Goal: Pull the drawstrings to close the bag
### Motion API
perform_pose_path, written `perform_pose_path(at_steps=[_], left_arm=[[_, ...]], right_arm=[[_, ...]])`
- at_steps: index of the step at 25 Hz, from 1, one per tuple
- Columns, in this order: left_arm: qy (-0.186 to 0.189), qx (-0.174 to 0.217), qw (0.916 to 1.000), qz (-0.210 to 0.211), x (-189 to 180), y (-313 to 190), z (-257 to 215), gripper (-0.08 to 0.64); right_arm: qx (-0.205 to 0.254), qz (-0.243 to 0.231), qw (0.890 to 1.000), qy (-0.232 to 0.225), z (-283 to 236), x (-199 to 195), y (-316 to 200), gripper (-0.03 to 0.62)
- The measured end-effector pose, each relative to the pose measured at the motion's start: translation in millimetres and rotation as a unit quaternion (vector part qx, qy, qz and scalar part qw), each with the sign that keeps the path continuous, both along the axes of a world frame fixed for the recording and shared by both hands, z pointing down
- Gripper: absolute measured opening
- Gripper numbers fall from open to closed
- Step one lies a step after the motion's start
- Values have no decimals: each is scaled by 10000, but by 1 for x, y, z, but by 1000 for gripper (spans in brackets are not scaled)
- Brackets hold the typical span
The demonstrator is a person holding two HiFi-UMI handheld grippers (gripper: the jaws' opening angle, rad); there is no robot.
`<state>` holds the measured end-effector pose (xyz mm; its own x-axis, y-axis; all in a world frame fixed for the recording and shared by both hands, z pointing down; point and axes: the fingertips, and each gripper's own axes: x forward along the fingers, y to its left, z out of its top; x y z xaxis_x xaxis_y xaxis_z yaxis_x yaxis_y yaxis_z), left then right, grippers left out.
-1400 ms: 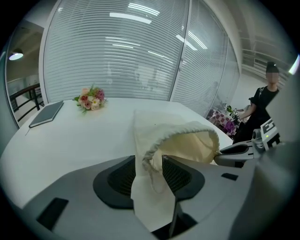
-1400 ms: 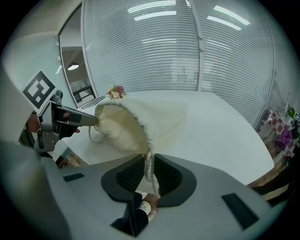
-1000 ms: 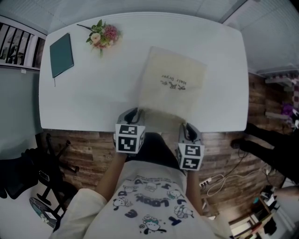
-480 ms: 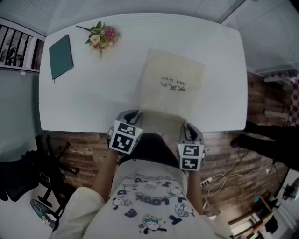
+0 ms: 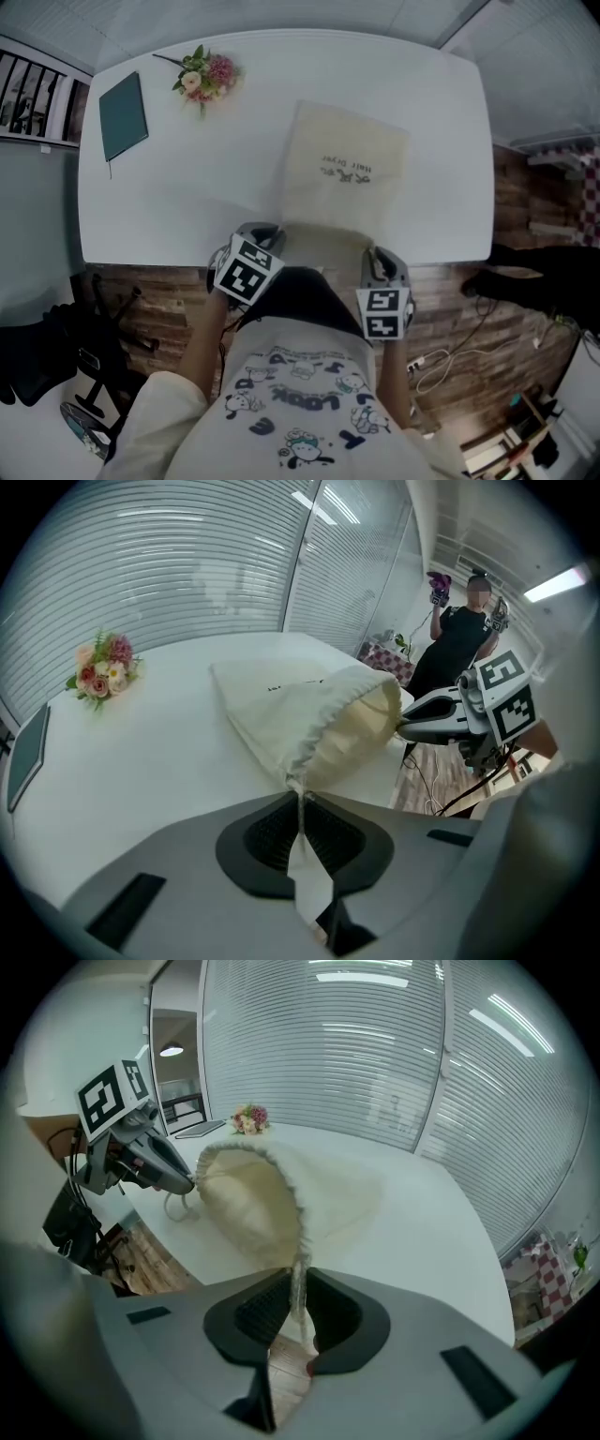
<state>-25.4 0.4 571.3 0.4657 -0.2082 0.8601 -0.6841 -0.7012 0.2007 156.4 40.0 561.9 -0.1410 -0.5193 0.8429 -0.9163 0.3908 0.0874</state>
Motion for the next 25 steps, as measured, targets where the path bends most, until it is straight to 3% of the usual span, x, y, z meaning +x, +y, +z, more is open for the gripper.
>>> perform_pose_path(at_steps=[5, 11, 15, 17, 21, 25], left_arm=[[-238, -12, 9987, -444, -10, -3, 9, 55], [-254, 99, 9942, -1041, -22, -8, 8, 51], [-832, 316, 9907, -1025, -39, -10, 12, 49], [-885, 366, 9905, -983, -41, -11, 10, 49], [-810, 365, 9909, -1010, -39, -12, 7, 49], [-881, 387, 9889, -1136, -43, -14, 8, 49]], right_arm=[[-21, 71, 10000, 50, 1, 2, 1, 60], [-97, 234, 9994, 246, 2, 12, 4, 57], [-88, -4, 9957, 918, 1, 25, 8, 35], [-117, -98, 9950, 989, 1, 26, 8, 29], [-244, 277, 9979, 527, 2, 27, 7, 25], [-278, 900, 9938, 594, 5, 45, 3, 25]])
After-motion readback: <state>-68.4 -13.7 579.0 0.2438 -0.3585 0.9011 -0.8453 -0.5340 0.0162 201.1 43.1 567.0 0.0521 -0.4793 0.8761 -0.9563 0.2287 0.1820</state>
